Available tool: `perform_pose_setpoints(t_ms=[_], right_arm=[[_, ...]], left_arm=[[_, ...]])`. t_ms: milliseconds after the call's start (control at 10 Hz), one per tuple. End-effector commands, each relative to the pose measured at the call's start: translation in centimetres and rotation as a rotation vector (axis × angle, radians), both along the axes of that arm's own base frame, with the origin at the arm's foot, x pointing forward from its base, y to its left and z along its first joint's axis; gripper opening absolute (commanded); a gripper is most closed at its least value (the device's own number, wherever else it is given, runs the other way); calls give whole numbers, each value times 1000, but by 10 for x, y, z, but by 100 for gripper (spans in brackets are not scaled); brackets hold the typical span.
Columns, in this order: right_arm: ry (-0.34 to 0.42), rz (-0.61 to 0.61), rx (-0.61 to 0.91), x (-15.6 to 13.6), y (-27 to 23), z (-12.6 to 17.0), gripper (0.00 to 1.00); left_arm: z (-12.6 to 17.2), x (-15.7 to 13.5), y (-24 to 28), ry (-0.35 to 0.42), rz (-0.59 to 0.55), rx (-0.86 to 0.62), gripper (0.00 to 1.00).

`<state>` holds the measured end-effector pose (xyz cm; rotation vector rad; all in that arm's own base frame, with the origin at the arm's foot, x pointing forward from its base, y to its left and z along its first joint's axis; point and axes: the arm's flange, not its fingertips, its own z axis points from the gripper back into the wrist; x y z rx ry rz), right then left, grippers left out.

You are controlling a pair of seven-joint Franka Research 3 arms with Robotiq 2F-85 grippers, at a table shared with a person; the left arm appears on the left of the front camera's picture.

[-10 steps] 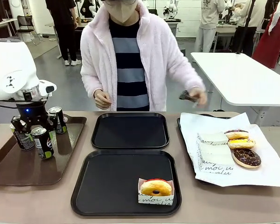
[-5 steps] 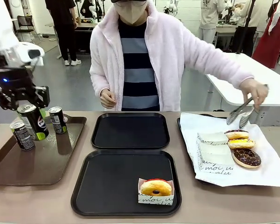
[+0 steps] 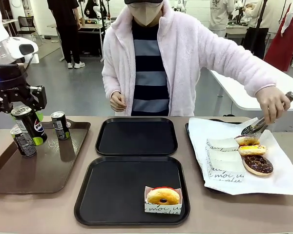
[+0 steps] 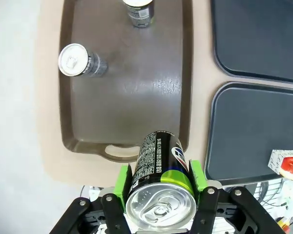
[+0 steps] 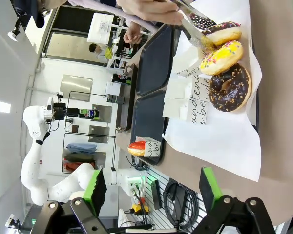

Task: Set up donuts and drinks on trays.
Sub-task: Pick up one Pepsi coke and place it on the Flat Tray.

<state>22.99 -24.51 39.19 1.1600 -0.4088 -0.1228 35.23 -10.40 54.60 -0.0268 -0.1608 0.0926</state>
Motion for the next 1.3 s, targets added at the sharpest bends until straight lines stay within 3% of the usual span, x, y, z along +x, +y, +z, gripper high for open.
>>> perform_pose_setpoints(t_ms=[0,600,1200], right_arm=[[-12,8,8,-2,-3,-1,100],[-12,8,8,-2,-3,-1,100],[-12,8,8,-2,-3,-1,100]], left_arm=[[-2,-9,-22,-60,-58,-64,58],[-34,-31,-137,-14,-244,-69,58],[-94,-20,-212,26,-346,39,58]])
